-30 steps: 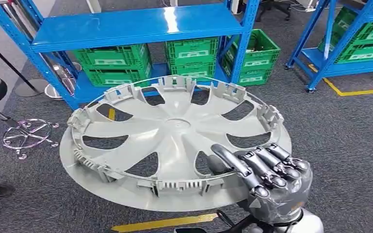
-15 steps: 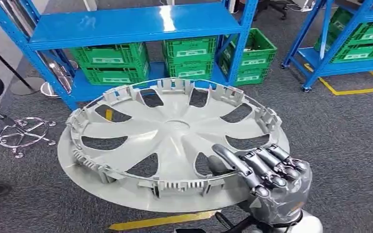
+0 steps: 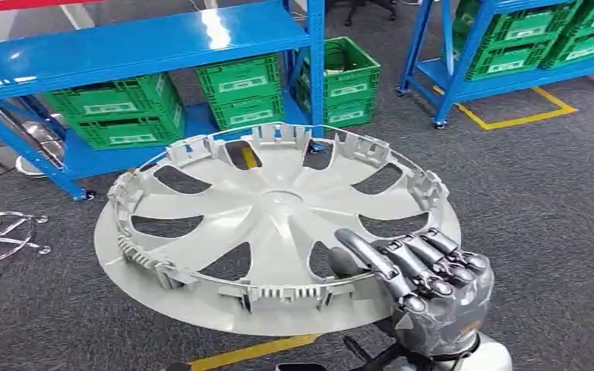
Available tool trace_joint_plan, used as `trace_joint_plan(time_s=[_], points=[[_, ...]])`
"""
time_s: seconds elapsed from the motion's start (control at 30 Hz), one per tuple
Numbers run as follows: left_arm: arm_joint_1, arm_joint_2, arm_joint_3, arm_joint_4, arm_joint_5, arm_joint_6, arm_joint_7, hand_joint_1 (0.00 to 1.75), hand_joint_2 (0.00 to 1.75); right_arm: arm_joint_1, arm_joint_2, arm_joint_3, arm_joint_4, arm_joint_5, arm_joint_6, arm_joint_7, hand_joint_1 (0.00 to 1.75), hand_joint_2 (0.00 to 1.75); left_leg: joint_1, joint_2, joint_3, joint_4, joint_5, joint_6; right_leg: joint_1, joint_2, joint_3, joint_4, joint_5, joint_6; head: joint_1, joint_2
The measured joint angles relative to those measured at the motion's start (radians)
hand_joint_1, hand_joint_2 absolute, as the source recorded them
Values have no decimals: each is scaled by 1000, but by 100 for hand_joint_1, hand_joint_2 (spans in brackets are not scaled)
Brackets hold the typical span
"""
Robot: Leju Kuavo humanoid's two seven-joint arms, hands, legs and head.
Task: Take the parts from the cabinet and place them on the table.
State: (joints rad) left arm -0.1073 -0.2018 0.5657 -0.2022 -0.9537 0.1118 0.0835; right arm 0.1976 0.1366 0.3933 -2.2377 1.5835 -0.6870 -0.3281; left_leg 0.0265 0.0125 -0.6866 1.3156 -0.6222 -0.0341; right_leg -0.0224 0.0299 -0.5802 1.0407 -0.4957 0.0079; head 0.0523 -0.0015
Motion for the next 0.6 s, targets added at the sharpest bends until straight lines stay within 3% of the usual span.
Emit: trace_joint_plan(time_s=[0.03, 0.07, 0.13, 0.17, 0.2, 0.27, 0.3, 0.33, 0.37, 0.4, 0.43, 0.5, 0.53, 0.57, 0.6], points=[[-1, 0, 0, 0, 0, 0, -1, 0, 175, 0, 0, 0, 0, 0, 0, 0, 175, 175, -5, -2, 1, 9, 5, 6, 5, 12, -1, 0, 1, -2, 0, 0], [-1, 0, 0, 0, -2, -2, -2, 0, 175, 0, 0, 0, 0, 0, 0, -1, 175, 175, -10, -4, 20, -21, 33, 18, 9, 27, -2, 0, 3, -4, 0, 0], [1, -1, 0, 0, -3, -3, -2, 0, 175, -1, 0, 0, 0, 0, 0, -3, 175, 175, -23, -32, 96, -178, 119, 48, 19, 58, -1, 0, 6, -7, 0, 0], [3, 2, 0, 0, -3, -4, -2, 0, 175, 0, 0, 0, 0, 0, 0, -3, 175, 175, -27, -83, 125, -246, 135, 69, 14, 69, -3, -1, 8, -9, 0, 0], [6, 10, 0, 0, -3, -5, -2, 0, 175, -2, 0, -1, 0, 0, 0, -3, 175, 175, -21, -130, 128, -252, 127, 81, 17, 75, -10, 0, 12, -4, 10, 0], [9, 3, 0, 0, -2, -4, 0, 0, 175, -2, 0, -1, 0, 0, 0, -7, 175, 175, -32, -108, 131, -273, 133, 79, 0, 102, -23, -3, 21, 11, 0, 0], [6, 5, 0, 0, -3, -4, 1, 0, 175, -1, 0, -1, 0, 0, 0, -7, 175, 175, -34, -95, 134, -283, 131, 81, -1, 115, -28, -8, 27, 18, -1, 0], [3, 4, 0, 0, -3, -5, 5, 0, 175, -1, 0, -1, -2, 0, 0, -9, 175, 175, -27, -77, 139, -308, 138, 75, 6, 127, -32, -13, 34, 29, 1, 0], [3, 1, 0, 0, -3, -5, 9, 0, 175, 4, 0, -2, -5, 0, 0, -10, 175, 175, -20, -54, 146, -323, 148, 61, 7, 83, -46, -1, 21, 26, 0, 0], [5, 0, 0, 0, -3, -8, 11, 0, 175, 0, 0, -2, -5, 0, 0, -12, 175, 175, -19, -47, 149, -333, 149, 64, 11, 30, -61, 33, -9, 31, 10, 0], [9, -1, 0, 0, -3, -12, 15, 0, 175, -5, 0, -3, -5, 0, 0, -16, 175, 175, -20, -28, 147, -332, 151, 64, 11, 0, -93, 102, -51, 35, 13, 0], [11, 0, 0, 0, -3, -14, 17, 0, 175, -3, 0, -4, -5, 0, 0, -19, 175, 175, -20, 9, 146, -331, 150, 64, 8, -21, -156, 245, -109, 47, 13, 0], [11, 0, 0, 0, -3, -14, 18, 0, 175, -3, 0, -4, -5, 0, 0, -19, 175, 175, -20, 26, 146, -330, 150, 64, 6, -24, -165, 270, -109, 52, 13, 0], [10, -1, 0, 0, -3, -14, 18, 0, 175, -3, 0, -4, -5, 0, 0, -20, 175, 175, -20, 41, 147, -330, 149, 62, 2, -28, -150, 249, -88, 56, 13, 0], [10, -1, 0, 0, -3, -14, 19, 0, 175, -3, 0, -5, -5, 0, 0, -21, 175, 175, -19, 54, 147, -328, 147, 60, 0, -35, -114, 189, -53, 58, 13, 0]])
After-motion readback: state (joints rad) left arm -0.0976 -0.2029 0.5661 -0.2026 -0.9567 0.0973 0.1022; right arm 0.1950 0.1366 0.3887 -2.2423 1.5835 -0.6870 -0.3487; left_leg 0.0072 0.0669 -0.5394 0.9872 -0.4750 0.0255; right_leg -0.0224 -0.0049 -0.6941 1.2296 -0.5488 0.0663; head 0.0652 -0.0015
